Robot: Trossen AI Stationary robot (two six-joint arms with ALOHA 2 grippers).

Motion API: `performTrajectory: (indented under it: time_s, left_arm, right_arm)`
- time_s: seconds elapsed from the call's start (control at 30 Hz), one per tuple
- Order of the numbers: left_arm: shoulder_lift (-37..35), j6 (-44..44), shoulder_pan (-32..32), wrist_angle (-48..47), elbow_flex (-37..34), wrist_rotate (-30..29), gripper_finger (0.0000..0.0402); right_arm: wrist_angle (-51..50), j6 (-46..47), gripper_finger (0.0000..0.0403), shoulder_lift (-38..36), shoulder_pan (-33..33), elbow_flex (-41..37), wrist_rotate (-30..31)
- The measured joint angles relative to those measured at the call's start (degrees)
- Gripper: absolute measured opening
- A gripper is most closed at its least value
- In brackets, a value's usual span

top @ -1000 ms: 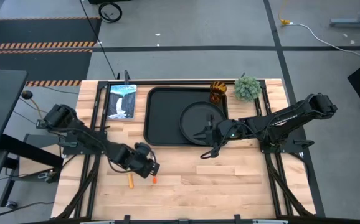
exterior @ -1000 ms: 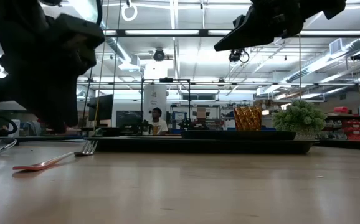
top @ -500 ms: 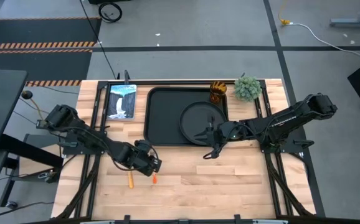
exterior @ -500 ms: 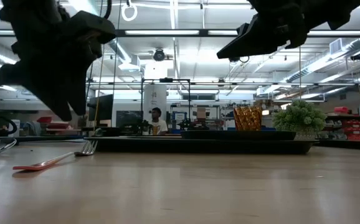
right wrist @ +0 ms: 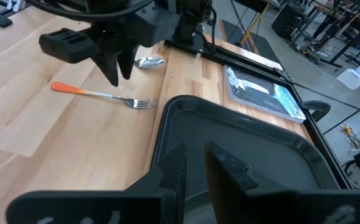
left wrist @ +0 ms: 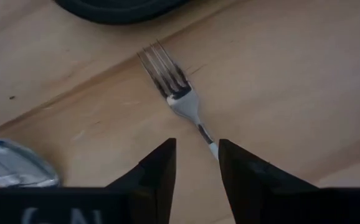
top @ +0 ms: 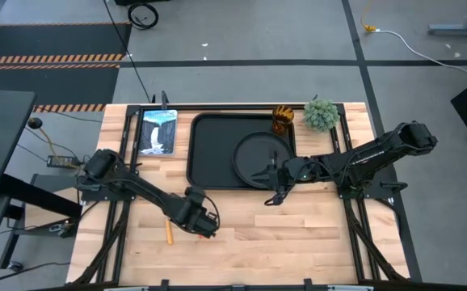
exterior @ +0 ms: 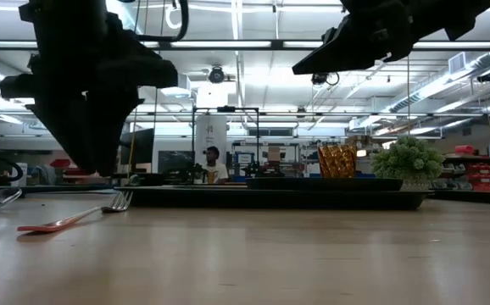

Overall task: Pick and place plate/cup/fork/spoon on tray
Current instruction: Put the orange fork on the black tray to the left of the black plate

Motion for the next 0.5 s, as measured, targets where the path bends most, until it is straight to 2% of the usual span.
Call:
performTrajectory:
  time_s: [0.5]
  left_arm:
    - [2.7, -2.9, -0.1, 2.5, 0.3, 0.7, 0.0135]
  right_arm:
    - [0.2, 0.4, 0.0064, 0.0, 0.0, 0.0, -0.4]
